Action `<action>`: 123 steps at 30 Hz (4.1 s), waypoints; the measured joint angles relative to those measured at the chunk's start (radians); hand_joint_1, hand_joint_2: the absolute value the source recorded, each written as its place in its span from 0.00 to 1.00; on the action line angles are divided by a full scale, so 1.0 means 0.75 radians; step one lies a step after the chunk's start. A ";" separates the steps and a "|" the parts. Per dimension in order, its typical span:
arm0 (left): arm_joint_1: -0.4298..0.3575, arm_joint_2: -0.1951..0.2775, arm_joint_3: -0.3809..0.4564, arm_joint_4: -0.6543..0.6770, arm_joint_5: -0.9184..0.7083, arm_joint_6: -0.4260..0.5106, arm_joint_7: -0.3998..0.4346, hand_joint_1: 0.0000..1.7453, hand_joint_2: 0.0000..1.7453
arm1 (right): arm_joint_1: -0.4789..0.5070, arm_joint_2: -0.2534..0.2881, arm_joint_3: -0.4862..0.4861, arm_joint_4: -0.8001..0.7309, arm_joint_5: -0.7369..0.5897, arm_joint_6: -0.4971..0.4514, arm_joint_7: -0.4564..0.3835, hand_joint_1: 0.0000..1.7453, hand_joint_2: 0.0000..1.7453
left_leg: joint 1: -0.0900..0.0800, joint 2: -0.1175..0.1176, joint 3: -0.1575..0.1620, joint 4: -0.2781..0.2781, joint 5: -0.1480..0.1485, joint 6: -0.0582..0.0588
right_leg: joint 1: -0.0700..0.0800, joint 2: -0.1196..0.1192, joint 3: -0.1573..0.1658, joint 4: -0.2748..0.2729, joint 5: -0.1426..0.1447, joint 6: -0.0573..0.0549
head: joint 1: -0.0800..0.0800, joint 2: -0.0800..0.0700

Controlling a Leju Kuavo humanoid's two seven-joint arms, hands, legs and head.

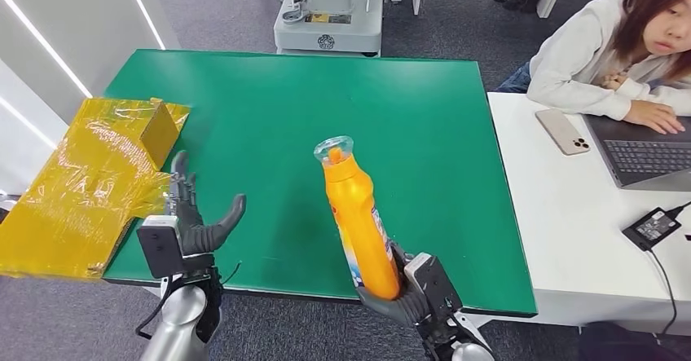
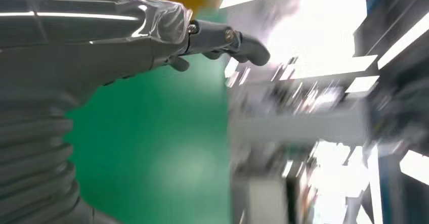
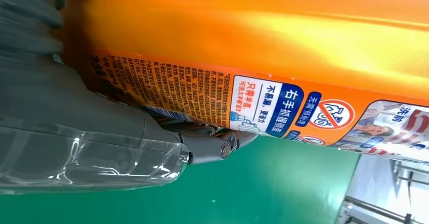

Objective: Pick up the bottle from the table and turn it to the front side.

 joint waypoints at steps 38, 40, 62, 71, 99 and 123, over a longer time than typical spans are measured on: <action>-0.732 0.023 -0.304 0.691 0.107 -0.648 0.336 0.66 1.00 | -0.622 0.169 0.073 0.645 0.323 -0.077 -0.025 1.00 1.00 | 0.000 0.003 -0.002 0.002 0.009 0.001 | -0.001 0.004 -0.003 0.001 0.010 0.002 | 0.000 0.000; -0.733 0.026 -0.275 0.707 0.161 -0.710 0.361 1.00 1.00 | -0.626 0.172 0.076 0.666 0.337 -0.084 -0.027 1.00 1.00 | 0.000 0.003 -0.002 0.002 0.009 0.001 | -0.001 0.003 -0.003 0.001 0.010 0.001 | 0.000 0.000; -0.723 -0.049 -0.212 0.739 0.670 -0.901 0.492 1.00 1.00 | -0.572 0.200 0.008 0.690 0.446 -0.174 -0.079 0.00 1.00 | -0.001 0.004 -0.003 0.002 0.009 0.001 | -0.001 0.004 -0.005 0.000 0.010 0.002 | 0.000 0.000; -0.820 0.042 -0.249 0.621 -0.131 -0.312 0.164 1.00 1.00 | -0.364 0.158 -0.091 0.447 0.439 -0.161 -0.082 0.00 1.00 | 0.000 0.004 -0.004 0.001 0.009 0.001 | 0.000 0.004 -0.006 0.001 0.009 0.001 | 0.000 0.000; -0.897 0.565 -0.458 0.957 -1.804 0.015 0.538 1.00 1.00 | 0.028 -0.006 -0.272 -0.199 0.417 -0.157 -0.103 0.00 1.00 | 0.000 0.011 -0.004 0.000 0.007 -0.001 | -0.001 0.012 -0.008 0.001 0.009 0.001 | 0.000 0.000; -0.859 0.633 -0.634 1.092 -1.980 -0.254 0.513 1.00 1.00 | 0.099 0.070 -0.359 -0.203 0.536 -0.107 -0.086 0.00 1.00 | 0.000 0.010 -0.005 0.000 0.007 -0.001 | -0.001 0.010 -0.009 0.000 0.008 0.000 | 0.000 0.000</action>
